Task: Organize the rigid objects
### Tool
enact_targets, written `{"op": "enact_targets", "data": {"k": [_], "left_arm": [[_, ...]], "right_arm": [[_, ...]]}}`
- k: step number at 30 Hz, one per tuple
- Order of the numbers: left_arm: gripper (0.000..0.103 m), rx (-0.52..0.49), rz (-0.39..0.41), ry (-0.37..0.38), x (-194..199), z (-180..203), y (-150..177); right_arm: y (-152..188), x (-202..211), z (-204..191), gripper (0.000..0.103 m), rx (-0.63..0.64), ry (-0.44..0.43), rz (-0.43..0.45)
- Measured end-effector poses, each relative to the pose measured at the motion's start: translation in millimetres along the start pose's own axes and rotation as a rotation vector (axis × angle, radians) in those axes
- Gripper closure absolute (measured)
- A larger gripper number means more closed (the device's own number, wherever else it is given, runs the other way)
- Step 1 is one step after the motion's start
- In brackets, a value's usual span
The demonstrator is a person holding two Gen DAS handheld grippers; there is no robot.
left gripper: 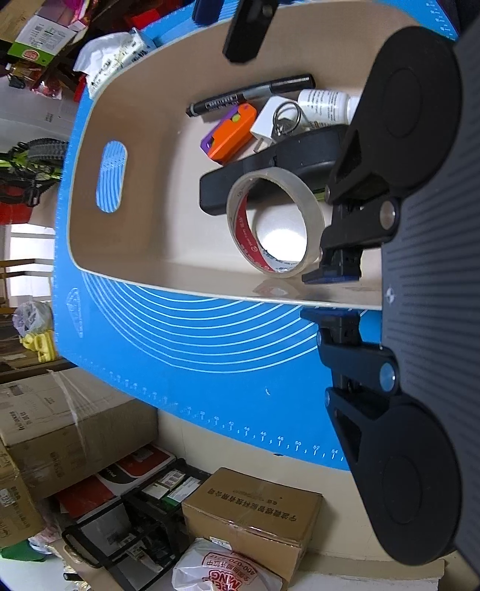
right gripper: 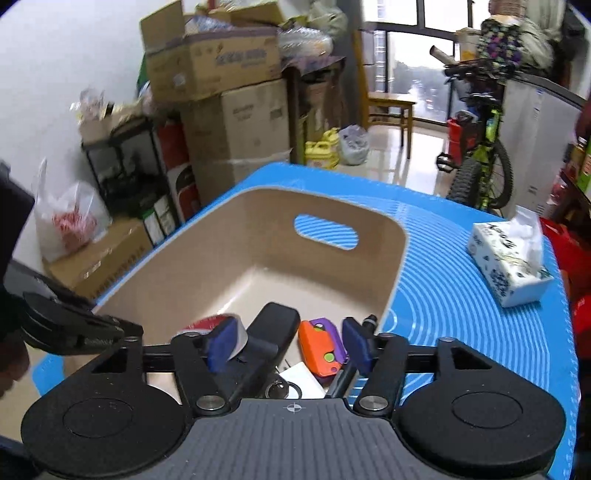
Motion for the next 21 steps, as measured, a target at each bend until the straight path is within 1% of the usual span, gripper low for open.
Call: {"op": "enact_targets", "data": {"k": [2, 3, 4, 6, 8, 10, 16, 21], "left_arm": [[0.042, -0.005, 0.041, -0.005, 10, 3, 0], [0.040, -0.012, 0.066, -0.010, 17, 5, 1], [0.040, -0.018, 0.078, -0.008, 21, 7, 2], [0.038, -0.024, 0.099, 0.012, 33, 13, 6], [0.036, -0.032, 0.112, 0.021, 42, 17, 11], [0.036, -0.038, 0.126, 0.017, 52, 22, 17], [0.035, -0.029, 0.169, 0.039, 87, 29, 35], [0.031, -0.013, 0.183, 0.038, 111, 33, 58]], "right_arm": [[1, 12, 5, 0.023, -0.033, -0.004, 0.018], [4, 17, 8, 0.019, -0.048, -0.004, 0.020], [6, 22, 10, 0.017, -0.059, -0.003, 0.018], [10, 31, 14, 0.011, -0.073, 0.000, 0.015], [16, 41, 16, 0.009, -0.092, 0.012, 0.019], [22, 52, 17, 0.008, -0.108, 0.017, 0.029], [40, 88, 12, 0.005, -0.123, 0.045, 0.049], [64, 116, 10, 0.005, -0.163, 0.040, 0.051]]}}
Point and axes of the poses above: each gripper's, at about its wrist camera, not at the fingertips, and x roughly against the way its jaws point, z to its right, y to its underside, the point moved 8 cm from there along -x, roughly the way its jaws point, and after that the axes turned 15 degrees about -z, right-handed, at the moved point
